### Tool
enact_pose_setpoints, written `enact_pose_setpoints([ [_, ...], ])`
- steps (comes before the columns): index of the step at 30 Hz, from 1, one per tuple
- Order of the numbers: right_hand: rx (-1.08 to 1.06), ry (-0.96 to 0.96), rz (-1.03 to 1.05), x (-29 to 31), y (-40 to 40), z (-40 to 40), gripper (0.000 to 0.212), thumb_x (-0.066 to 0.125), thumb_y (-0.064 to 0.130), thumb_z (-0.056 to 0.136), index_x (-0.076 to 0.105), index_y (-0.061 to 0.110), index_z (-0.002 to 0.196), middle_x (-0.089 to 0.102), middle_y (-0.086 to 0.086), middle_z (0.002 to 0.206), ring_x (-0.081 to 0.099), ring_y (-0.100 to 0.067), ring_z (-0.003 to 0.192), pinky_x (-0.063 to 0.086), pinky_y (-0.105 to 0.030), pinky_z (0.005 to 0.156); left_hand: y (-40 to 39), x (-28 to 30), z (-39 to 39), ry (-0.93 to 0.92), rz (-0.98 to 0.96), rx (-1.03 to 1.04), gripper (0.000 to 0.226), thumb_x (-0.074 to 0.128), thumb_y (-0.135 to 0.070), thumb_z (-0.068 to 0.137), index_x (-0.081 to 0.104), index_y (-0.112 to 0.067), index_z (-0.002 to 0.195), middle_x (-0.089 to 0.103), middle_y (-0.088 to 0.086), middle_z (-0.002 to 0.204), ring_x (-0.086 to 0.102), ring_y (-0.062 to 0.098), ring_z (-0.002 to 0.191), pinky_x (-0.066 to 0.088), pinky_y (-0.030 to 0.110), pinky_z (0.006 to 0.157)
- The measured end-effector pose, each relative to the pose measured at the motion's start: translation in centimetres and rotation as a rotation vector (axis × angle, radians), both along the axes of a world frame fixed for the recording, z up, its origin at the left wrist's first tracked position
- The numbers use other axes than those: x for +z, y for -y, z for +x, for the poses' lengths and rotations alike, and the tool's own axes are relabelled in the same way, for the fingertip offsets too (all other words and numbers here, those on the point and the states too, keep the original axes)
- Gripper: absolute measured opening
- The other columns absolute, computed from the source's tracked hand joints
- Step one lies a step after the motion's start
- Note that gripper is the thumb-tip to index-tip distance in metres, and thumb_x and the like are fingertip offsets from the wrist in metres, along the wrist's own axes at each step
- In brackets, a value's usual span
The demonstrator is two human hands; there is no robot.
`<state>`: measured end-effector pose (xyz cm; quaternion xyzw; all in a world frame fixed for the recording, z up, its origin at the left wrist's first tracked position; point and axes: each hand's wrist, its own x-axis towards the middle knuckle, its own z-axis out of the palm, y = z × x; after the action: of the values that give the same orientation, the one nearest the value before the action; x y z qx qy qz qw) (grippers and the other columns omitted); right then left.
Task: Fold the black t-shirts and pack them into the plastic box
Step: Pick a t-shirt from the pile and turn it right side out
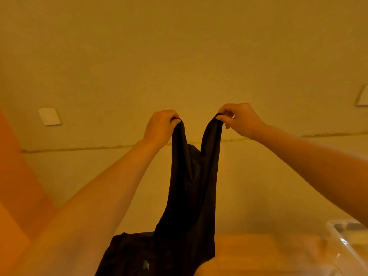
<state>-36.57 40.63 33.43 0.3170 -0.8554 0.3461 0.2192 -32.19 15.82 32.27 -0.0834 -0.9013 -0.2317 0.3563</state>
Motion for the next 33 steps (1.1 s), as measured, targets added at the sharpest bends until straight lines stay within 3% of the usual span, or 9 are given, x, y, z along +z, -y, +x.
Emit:
enact_pose_setpoints([
  [5,-0.155,0.045,0.019,0.0,-6.4,-3.3,0.015,0.057,0.016,0.095,0.066,0.005,0.1,0.066,-0.01,0.081,0.064,-0.019,0.063,0.052,-0.025,0.065,-0.1,-0.1,-2.9,0.034,0.054,0.151,0.017,0.058,-0.018,0.095,0.07,-0.009,0.102,0.069,0.009,0.1,0.062,0.025,0.093,0.046,0.032,0.074],
  [9,-0.264,0.067,0.021,-0.7,-10.3,-5.1,0.015,0.056,0.016,0.096,0.066,0.005,0.099,0.067,-0.014,0.083,0.065,-0.025,0.067,0.054,-0.037,0.072,0.8,-0.9,-4.1,0.052,0.067,0.276,0.018,0.057,-0.02,0.096,0.07,-0.01,0.103,0.068,0.011,0.102,0.061,0.029,0.096,0.045,0.036,0.072],
  [14,-0.415,0.068,-0.035,-1.2,-14.6,-6.5,0.018,0.054,0.017,0.097,0.065,0.003,0.1,0.067,-0.015,0.08,0.058,-0.008,0.06,0.04,-0.015,0.058,3.5,-2.1,-4.7,0.066,0.177,0.293,0.014,0.058,-0.012,0.095,0.069,-0.003,0.094,0.067,0.018,0.09,0.063,0.033,0.084,0.052,0.04,0.072],
  [16,-0.447,0.064,-0.086,-0.9,-16.0,-6.5,0.019,0.054,0.019,0.097,0.064,0.003,0.102,0.067,-0.015,0.082,0.057,-0.004,0.057,0.038,-0.013,0.059,4.6,-2.3,-4.6,0.068,0.302,0.267,0.013,0.057,-0.009,0.095,0.067,0.0,0.093,0.065,0.019,0.084,0.065,0.035,0.074,0.057,0.041,0.063],
  [20,-0.448,0.031,-0.165,0.5,-17.6,-6.0,0.018,0.055,0.017,0.097,0.063,0.002,0.105,0.063,-0.014,0.082,0.058,0.001,0.051,0.04,-0.009,0.055,4.8,-1.3,-3.9,0.011,0.342,0.18,0.011,0.056,-0.005,0.096,0.066,-0.002,0.095,0.061,0.015,0.081,0.061,0.025,0.068,0.051,0.017,0.045],
  [23,-0.424,0.023,-0.203,0.4,-18.3,-5.2,0.017,0.056,0.015,0.096,0.064,0.003,0.105,0.064,-0.014,0.084,0.057,0.008,0.05,0.042,-0.006,0.054,4.0,-0.8,-3.3,-0.032,0.342,0.132,0.011,0.056,-0.005,0.095,0.067,-0.002,0.097,0.061,0.014,0.08,0.06,0.019,0.063,0.053,0.016,0.054],
  [27,-0.405,0.124,-0.168,-2.8,-19.6,-3.0,0.008,0.058,0.017,0.095,0.063,0.012,0.098,0.065,-0.01,0.08,0.059,0.009,0.054,0.044,-0.018,0.065,3.2,-3.4,-1.1,0.023,0.327,0.088,0.01,0.06,-0.004,0.092,0.067,0.0,0.097,0.062,0.012,0.078,0.06,0.012,0.062,0.055,0.022,0.065],
  [30,-0.376,0.209,-0.14,-7.1,-20.5,-0.5,0.003,0.061,0.02,0.094,0.063,0.019,0.094,0.067,-0.002,0.078,0.062,0.007,0.06,0.047,-0.029,0.074,2.8,-7.1,2.0,0.072,0.352,0.06,0.007,0.063,-0.004,0.091,0.068,-0.003,0.095,0.062,0.009,0.076,0.062,0.008,0.063,0.054,0.012,0.064],
  [33,-0.359,0.297,-0.121,-11.6,-21.7,2.3,0.003,0.062,0.017,0.093,0.063,0.019,0.094,0.067,0.0,0.079,0.062,0.007,0.063,0.046,-0.021,0.068,2.7,-11.4,5.5,0.142,0.371,0.05,0.005,0.065,-0.006,0.089,0.068,-0.01,0.091,0.064,0.003,0.074,0.063,-0.002,0.061,0.053,0.012,0.067],
])
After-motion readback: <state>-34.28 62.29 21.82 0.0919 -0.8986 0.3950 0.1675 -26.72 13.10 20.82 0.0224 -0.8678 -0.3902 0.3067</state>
